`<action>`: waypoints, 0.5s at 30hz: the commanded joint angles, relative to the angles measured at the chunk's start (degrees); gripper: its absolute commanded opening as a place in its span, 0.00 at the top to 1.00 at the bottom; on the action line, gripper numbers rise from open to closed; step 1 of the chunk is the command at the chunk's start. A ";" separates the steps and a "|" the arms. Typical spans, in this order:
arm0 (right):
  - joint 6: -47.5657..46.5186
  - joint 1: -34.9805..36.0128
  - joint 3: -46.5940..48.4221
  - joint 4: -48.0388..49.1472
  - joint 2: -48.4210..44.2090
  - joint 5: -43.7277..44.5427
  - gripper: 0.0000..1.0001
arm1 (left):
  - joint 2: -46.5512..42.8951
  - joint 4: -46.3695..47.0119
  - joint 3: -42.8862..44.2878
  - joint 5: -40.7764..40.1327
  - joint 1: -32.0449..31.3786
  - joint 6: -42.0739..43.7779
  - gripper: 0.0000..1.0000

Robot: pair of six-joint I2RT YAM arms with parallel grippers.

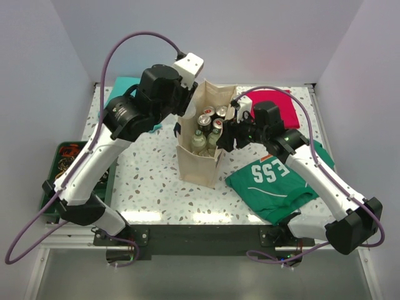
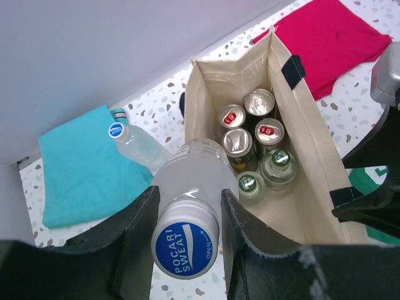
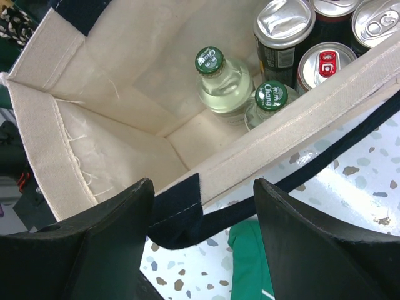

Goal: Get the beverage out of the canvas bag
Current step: Place the drink at the center of the board.

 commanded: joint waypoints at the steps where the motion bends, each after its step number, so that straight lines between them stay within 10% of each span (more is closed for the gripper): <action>1: 0.69 0.11 -0.02 2.47 -1.35 0.71 0.30 | -7.25 13.94 1.64 -4.75 0.03 2.89 1.00; 15: 0.78 0.19 0.07 2.21 -1.61 0.62 0.30 | -17.71 29.06 -17.16 -17.22 0.11 5.17 1.00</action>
